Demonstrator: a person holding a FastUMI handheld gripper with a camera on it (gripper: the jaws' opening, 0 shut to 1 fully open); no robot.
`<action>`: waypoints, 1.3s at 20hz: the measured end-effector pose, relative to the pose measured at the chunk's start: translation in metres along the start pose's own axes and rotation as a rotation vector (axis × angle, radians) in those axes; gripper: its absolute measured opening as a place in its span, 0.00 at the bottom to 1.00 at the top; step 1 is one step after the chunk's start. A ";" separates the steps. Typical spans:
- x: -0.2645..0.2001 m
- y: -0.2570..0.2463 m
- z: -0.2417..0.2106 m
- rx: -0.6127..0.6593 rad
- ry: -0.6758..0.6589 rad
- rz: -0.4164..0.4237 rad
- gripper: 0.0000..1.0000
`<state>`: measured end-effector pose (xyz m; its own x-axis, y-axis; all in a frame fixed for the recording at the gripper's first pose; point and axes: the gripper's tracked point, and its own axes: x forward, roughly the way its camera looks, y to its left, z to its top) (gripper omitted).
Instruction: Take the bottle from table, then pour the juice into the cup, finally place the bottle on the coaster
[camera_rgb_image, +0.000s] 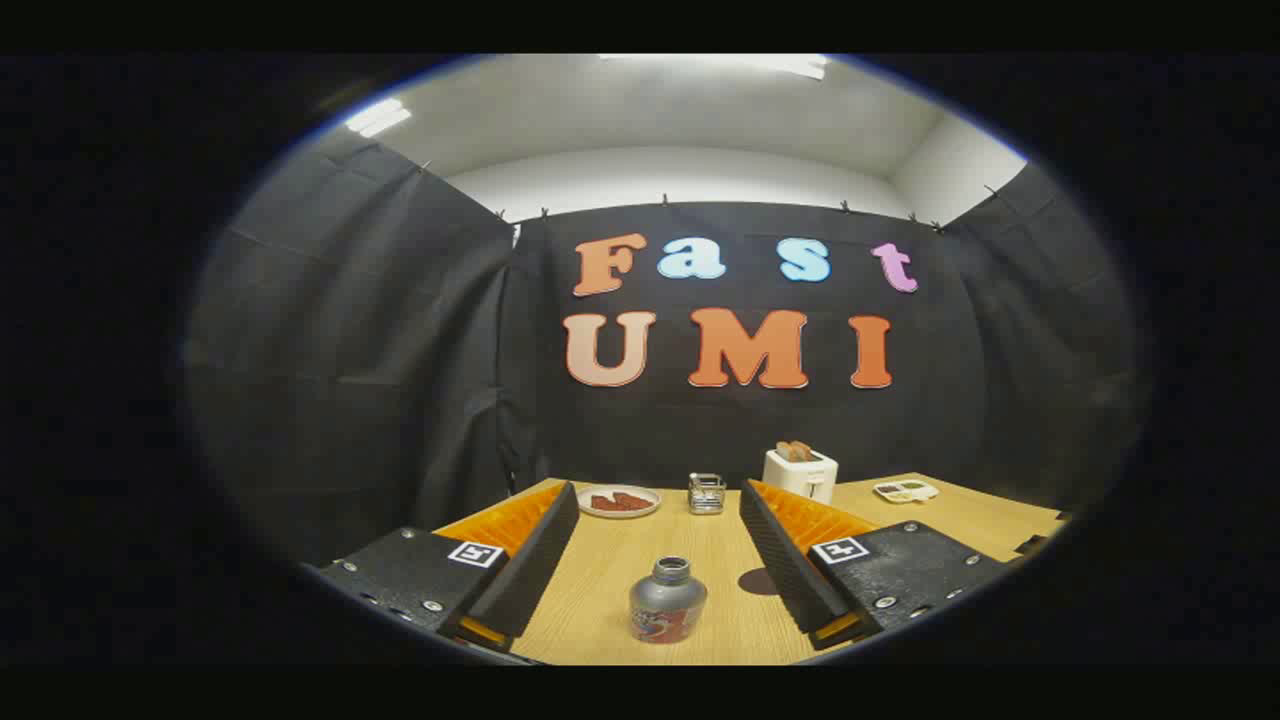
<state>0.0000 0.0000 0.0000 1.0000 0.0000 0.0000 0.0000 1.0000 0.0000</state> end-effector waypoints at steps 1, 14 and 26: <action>0.000 -0.002 -0.001 -0.011 0.003 -0.008 0.96; 0.002 -0.003 -0.015 0.005 0.029 -0.043 0.97; 0.006 -0.006 -0.123 -0.041 0.142 -0.056 0.97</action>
<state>0.0063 -0.0056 -0.1230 0.9884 -0.0586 -0.1399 0.0529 0.9976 -0.0443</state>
